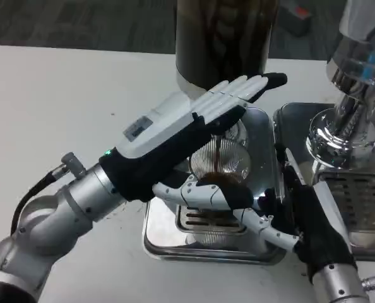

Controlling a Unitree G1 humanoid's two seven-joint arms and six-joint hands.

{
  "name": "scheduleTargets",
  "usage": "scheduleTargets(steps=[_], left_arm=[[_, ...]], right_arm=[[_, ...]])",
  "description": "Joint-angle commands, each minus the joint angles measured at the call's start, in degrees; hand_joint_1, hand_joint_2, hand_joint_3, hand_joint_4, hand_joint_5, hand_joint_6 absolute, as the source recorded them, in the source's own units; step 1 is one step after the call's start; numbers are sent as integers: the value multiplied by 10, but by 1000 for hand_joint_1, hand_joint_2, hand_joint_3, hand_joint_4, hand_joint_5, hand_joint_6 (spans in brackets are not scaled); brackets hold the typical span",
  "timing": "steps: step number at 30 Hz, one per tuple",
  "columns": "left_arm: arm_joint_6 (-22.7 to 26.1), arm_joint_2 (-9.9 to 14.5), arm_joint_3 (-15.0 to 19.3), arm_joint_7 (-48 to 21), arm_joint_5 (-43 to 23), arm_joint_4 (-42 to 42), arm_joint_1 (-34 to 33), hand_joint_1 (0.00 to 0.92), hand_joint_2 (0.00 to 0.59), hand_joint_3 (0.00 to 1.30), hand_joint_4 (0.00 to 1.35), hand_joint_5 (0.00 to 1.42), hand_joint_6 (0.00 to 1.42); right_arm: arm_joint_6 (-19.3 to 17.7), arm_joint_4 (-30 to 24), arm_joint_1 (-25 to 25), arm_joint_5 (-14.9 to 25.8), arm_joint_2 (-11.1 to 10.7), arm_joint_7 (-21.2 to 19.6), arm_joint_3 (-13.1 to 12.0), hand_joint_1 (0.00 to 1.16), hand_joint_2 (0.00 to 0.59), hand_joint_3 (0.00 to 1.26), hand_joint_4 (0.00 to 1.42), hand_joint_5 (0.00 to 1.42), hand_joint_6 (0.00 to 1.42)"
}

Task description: Grasp the cup under the faucet to collect the drink, then remove the cup.

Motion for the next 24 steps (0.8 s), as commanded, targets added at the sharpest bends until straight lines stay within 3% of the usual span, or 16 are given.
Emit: scheduleTargets(steps=[1,24], left_arm=[[4,6,-7,-6,14,8,4,0,124,0,0,0,0],[16,13,3,7,17,8,7,0,126,0,0,0,0]], right_arm=[[-22,18,-12,8,5,-2,-2,734,175,0,0,0,0],[-38,39,-28,12,10,13,7,720,179,0,0,0,0]])
